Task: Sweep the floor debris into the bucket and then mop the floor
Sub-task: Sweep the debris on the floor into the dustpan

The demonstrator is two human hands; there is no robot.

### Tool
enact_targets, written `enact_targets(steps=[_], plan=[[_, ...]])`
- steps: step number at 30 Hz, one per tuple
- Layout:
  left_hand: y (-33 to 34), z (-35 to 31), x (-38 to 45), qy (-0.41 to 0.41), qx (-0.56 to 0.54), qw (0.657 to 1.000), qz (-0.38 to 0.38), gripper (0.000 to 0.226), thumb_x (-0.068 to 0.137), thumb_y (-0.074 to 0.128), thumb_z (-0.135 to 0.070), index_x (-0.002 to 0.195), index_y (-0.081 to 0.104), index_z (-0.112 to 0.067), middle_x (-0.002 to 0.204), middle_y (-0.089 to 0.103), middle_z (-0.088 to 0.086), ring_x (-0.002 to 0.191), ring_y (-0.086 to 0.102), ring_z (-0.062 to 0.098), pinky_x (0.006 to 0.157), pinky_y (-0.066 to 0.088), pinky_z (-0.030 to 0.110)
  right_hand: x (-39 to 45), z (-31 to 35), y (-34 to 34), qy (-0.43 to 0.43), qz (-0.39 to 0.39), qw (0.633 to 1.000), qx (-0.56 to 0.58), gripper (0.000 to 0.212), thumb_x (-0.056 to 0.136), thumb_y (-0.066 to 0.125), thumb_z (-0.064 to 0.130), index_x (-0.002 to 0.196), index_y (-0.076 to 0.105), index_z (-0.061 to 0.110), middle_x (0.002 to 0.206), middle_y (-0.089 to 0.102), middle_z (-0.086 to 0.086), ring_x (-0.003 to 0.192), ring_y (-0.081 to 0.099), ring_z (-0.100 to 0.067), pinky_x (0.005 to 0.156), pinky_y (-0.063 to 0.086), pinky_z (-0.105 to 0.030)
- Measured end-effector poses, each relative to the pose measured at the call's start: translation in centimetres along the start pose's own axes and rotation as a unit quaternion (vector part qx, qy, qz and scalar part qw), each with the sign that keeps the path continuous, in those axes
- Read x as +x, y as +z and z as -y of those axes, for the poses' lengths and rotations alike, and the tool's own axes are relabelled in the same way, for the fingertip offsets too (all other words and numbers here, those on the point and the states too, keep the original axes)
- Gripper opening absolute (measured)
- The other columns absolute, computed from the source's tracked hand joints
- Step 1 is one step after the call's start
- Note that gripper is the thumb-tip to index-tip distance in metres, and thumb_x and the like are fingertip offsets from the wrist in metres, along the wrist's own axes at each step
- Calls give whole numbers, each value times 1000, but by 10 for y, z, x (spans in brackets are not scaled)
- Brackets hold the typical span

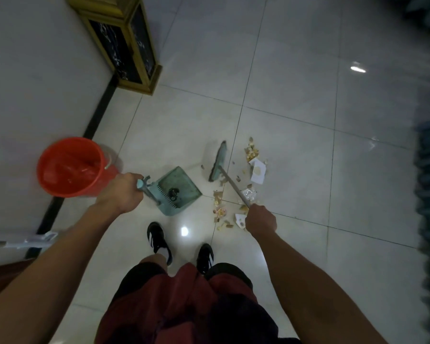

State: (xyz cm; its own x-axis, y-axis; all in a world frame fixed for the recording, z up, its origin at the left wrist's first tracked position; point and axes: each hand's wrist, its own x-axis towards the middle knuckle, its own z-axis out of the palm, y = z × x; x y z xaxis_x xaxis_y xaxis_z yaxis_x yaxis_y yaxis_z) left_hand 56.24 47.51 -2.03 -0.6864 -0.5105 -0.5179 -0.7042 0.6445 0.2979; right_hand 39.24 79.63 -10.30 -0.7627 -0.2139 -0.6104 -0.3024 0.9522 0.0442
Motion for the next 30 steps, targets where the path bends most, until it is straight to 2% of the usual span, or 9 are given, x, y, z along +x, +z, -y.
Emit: enact_targets(steps=[3,6,11,15,19,23,26,30], plan=[[-17,13,26,12,11,1000,12,18,88,56,-8,78,61,-23,78,68,5,72,66,25,68,59,40,8,28,-7,7,-1,999,33,29,97,47,13,122,62,14,111,68,-7,101,68,-27,83,52,-36],[-36,30,56,24,32,999,20,19,89,54,-8,79,59,-23,78,67,4,70,66,24,68,60,41,22,66,-11,16,9,997,77,27,96,50,15,120,63,14,106,69,-6,97,69,-27,78,53,-37],[-71,66,112,52,51,997,37,21,90,55,-14,75,53,-28,78,66,3,70,65,25,65,60,40,42,143,-16,25,55,994,95,28,96,50,14,122,60,12,112,66,-7,101,67,-25,77,51,-35],[-95,81,141,66,41,996,50,10,90,56,-17,88,63,-25,81,68,5,75,67,28,71,60,40,47,185,-18,68,65,991,91,29,99,47,18,126,57,12,119,63,-9,108,65,-27,84,51,-37],[-112,80,174,89,63,991,81,15,89,52,-14,94,63,-23,91,69,10,82,67,32,74,59,40,46,192,-25,115,68,987,92,27,98,52,20,124,57,12,118,63,-8,108,65,-27,87,52,-38],[-118,67,207,112,105,984,93,28,85,44,-23,103,64,-16,97,68,11,81,65,29,74,58,39,42,184,-32,156,67,981,96,25,98,52,19,121,58,11,113,66,-7,104,67,-27,84,55,-39],[-118,43,220,129,119,981,85,27,91,46,-21,109,65,-15,101,66,12,87,64,32,77,55,39,39,174,-37,192,60,974,108,24,98,51,16,120,59,12,111,66,-7,103,68,-27,84,55,-37],[-117,6,239,174,141,970,93,24,89,53,-19,109,65,-16,102,65,13,89,62,33,73,48,36,39,162,-42,230,44,960,156,22,96,52,17,117,60,12,106,67,-6,97,68,-25,82,56,-36]])
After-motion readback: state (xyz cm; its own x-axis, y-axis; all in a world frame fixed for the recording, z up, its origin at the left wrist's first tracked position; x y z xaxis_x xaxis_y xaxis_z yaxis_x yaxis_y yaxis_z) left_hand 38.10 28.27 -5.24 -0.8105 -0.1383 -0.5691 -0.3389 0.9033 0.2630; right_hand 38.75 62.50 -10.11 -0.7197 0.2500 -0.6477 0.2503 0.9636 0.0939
